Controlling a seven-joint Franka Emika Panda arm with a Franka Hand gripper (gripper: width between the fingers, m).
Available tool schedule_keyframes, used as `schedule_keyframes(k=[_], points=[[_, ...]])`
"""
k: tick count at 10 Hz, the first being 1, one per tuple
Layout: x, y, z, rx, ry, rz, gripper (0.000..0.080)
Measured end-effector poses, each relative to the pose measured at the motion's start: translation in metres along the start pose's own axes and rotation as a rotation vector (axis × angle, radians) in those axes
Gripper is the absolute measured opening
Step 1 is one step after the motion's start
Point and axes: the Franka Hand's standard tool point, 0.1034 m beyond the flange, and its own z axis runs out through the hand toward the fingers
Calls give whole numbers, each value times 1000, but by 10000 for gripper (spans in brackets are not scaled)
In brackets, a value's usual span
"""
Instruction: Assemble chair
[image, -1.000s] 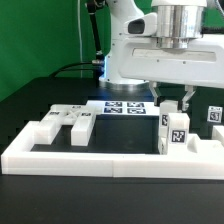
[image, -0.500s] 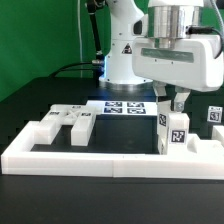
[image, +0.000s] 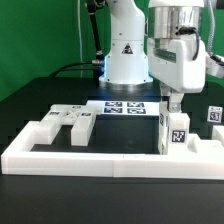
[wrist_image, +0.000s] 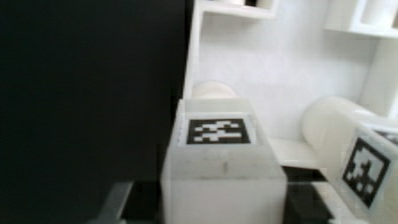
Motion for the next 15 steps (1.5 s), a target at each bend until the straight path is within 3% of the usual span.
schedule_keyframes(k=[3, 9, 11, 12, 13, 15], points=[[-1, 0, 0, 1, -9, 258, 288], [-1, 0, 1, 3, -14, 531, 288], [-2, 0, 1, -9, -17, 452, 514], [-3, 1, 1, -11, -16, 392, 514], [-3, 2, 1, -16, -16, 243, 620], [-3, 2, 1, -15, -17, 113, 641]])
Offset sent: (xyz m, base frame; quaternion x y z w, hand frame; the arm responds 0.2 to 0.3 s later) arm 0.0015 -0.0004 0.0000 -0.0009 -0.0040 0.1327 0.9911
